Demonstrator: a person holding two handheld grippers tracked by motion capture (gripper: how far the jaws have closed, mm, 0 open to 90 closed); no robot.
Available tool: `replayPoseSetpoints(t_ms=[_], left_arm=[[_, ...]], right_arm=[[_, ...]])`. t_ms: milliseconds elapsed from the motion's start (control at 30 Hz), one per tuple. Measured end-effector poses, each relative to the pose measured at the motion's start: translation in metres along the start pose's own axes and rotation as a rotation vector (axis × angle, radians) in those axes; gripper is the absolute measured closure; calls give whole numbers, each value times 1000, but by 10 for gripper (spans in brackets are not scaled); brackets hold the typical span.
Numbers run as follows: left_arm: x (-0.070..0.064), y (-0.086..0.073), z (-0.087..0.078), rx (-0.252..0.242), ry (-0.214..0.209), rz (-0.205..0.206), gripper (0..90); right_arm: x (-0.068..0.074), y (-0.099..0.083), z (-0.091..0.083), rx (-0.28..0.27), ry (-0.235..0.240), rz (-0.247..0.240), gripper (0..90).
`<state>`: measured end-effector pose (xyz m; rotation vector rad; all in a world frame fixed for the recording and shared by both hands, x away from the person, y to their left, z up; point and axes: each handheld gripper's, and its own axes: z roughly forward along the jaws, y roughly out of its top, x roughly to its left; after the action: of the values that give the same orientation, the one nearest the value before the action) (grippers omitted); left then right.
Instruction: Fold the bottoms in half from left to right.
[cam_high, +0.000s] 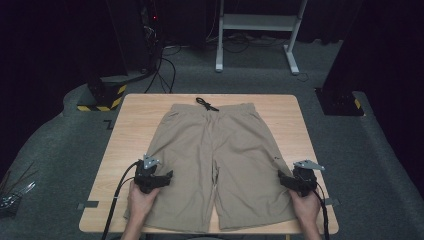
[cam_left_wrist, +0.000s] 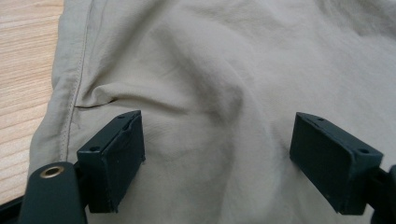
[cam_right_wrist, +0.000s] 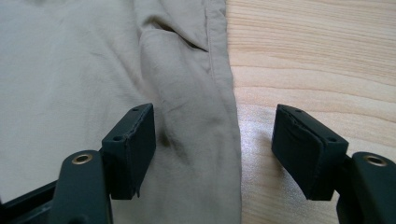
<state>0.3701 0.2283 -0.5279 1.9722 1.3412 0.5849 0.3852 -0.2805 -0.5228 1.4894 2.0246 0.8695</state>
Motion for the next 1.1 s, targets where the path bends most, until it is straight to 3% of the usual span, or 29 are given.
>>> replayPoseSetpoints(t_ms=[333,467,533,767,1100], left_arm=[[-1,-1,-1,4,-3,6,176],[2,-4,-5,-11,-5,-22,211],[4,-4,-7,-13,-20,-50,210],[2,1,-13,-35,-43,-58,222],[-6,13,-11,-36,-71,-39,244]], right_arm=[[0,-1,0,11,15,-16,226],[0,-3,-3,16,9,-8,213],[-4,-5,-7,1,24,17,238],[-5,-2,-23,-73,69,40,279],[16,19,-20,-127,124,-2,409]])
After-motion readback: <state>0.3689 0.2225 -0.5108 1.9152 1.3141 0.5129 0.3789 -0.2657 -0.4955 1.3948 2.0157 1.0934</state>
